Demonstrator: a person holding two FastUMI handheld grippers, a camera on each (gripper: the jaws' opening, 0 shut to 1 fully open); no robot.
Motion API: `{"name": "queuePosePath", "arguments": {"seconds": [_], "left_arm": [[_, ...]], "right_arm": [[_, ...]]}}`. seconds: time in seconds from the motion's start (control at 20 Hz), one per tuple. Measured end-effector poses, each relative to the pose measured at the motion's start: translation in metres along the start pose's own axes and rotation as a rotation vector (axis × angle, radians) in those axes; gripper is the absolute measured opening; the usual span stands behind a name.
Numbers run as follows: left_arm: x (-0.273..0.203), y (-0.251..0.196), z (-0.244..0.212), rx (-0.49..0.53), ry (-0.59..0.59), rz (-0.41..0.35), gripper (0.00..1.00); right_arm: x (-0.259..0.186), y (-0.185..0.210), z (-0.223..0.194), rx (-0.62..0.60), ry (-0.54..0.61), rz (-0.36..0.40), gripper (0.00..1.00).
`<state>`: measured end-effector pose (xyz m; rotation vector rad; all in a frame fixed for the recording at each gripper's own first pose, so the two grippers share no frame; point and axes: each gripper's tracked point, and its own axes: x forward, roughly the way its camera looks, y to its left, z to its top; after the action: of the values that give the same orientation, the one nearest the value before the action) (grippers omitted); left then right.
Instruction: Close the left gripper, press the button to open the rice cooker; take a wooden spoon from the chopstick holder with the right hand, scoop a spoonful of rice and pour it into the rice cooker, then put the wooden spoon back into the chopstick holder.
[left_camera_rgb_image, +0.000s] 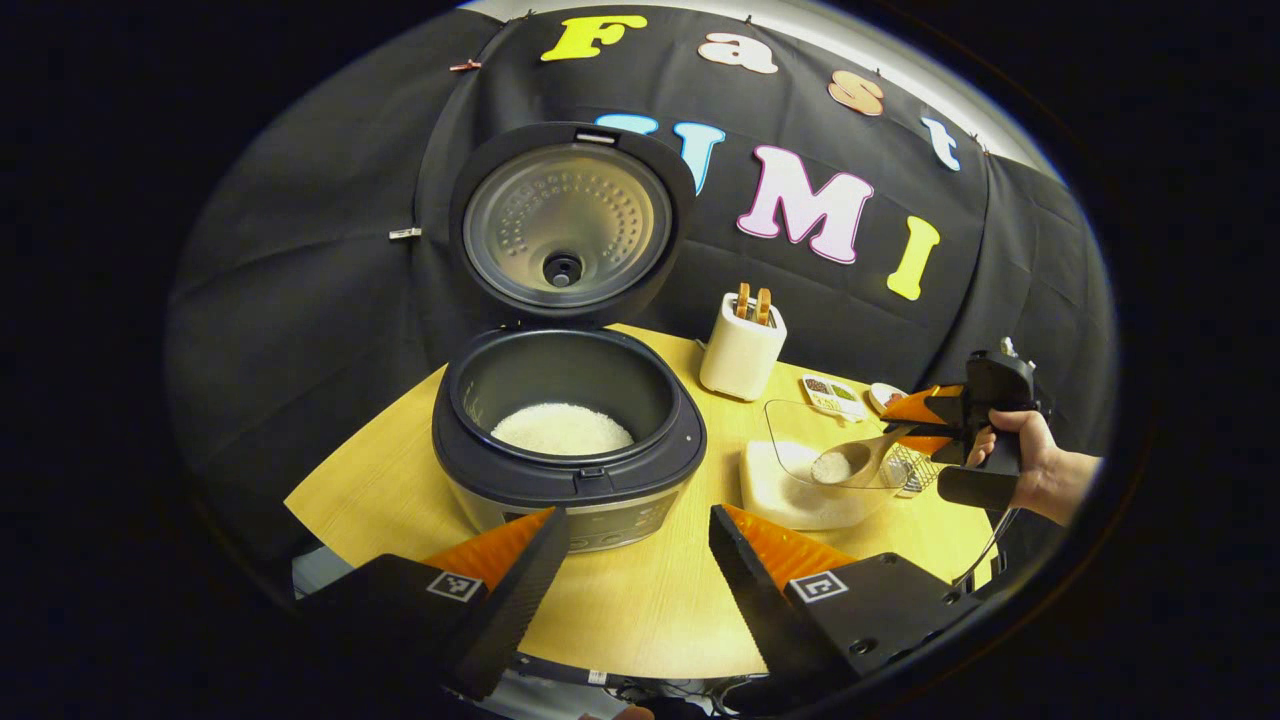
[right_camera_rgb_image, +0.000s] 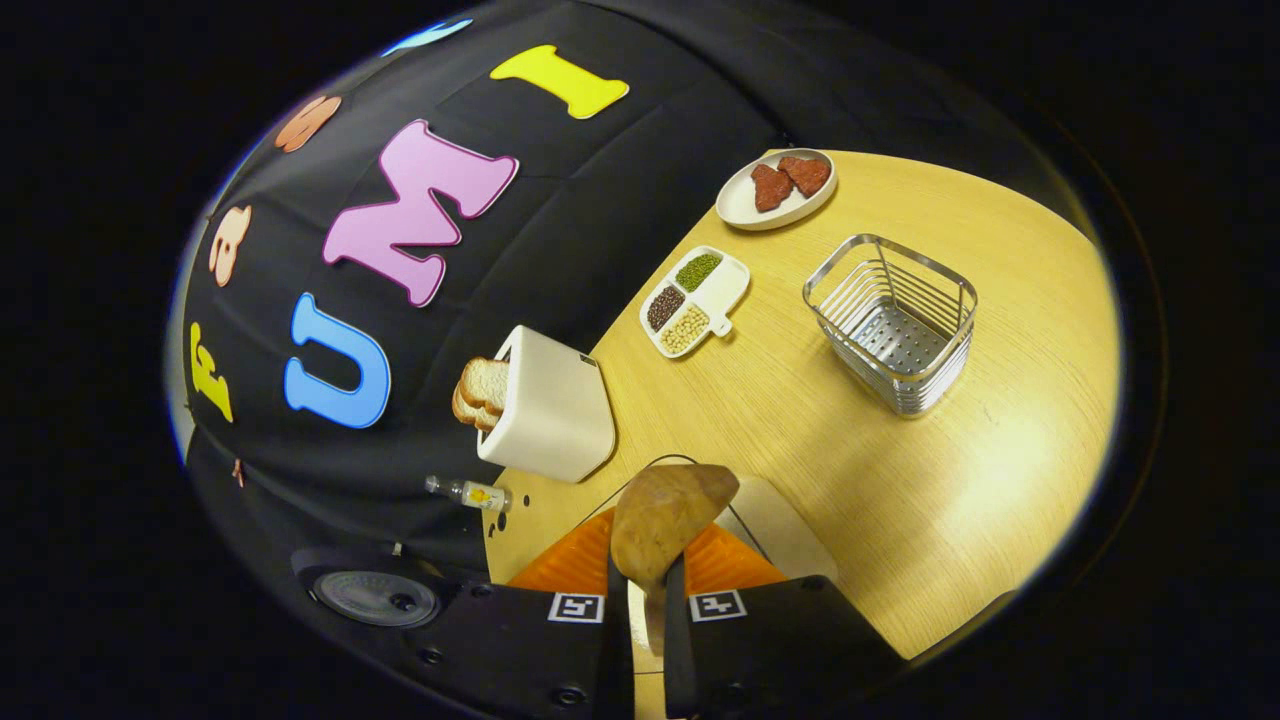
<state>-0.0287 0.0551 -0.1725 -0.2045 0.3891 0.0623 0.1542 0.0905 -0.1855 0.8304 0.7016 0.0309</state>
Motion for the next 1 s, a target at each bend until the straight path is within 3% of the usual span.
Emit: {"name": "queuePosePath", "arguments": {"seconds": [0.35, 1.0], "left_arm": [[-0.008, 0.002, 0.005, -0.007, -0.028, 0.017, 0.95], [-0.022, 0.042, 0.008, -0.088, -0.073, 0.079, 0.95]], "right_arm": [[-0.017, 0.014, 0.009, 0.123, 0.010, 0.050, 0.16], [-0.039, 0.141, -0.030, 0.182, 0.102, 0.243, 0.16]]}}
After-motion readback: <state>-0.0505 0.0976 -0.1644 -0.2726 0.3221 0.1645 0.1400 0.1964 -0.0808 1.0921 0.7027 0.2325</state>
